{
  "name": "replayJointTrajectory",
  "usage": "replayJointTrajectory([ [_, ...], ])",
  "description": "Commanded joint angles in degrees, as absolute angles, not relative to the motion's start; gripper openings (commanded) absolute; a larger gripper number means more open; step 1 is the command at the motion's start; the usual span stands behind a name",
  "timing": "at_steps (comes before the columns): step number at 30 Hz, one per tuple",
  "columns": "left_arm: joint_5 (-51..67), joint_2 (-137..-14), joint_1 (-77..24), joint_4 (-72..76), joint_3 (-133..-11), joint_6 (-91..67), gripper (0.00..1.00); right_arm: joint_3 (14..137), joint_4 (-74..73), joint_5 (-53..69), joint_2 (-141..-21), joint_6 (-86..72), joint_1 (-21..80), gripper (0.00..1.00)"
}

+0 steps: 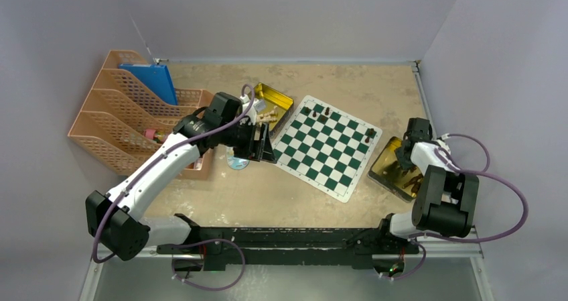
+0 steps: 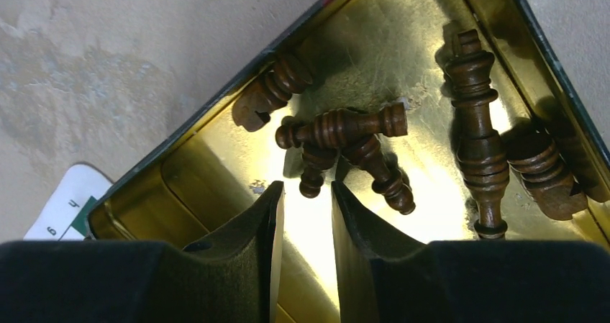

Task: Set up the chess pieces on the board
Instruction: Pick up the chess piece from the storage box.

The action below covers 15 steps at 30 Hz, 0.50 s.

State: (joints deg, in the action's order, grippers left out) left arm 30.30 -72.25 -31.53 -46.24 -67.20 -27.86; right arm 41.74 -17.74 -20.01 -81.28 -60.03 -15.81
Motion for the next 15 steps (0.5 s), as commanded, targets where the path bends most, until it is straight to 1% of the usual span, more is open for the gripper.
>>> replayJointTrajectory([
  [1, 31.0, -72.7, -31.3, -45.9, -71.0, -26.8, 0.68, 40.6, -16.8, -21.4, -81.7, -61.8, -16.1, 0.31],
  [5, 30.9, -72.9, -31.2, -46.1, -71.6, -26.7, 0.67, 40.5, -16.5, -21.5, -82.3, -61.3, -16.2, 0.29],
  [11, 30.2, -72.4, -31.3, -46.5, -71.6, -26.3, 0.66, 40.6, -16.0, -21.8, -80.7, -58.9, -16.2, 0.19],
  [15, 30.3, -72.2, -31.2, -46.8, -71.9, -26.3, 0.65, 40.4, -15.9, -22.1, -80.3, -57.8, -16.1, 0.16],
])
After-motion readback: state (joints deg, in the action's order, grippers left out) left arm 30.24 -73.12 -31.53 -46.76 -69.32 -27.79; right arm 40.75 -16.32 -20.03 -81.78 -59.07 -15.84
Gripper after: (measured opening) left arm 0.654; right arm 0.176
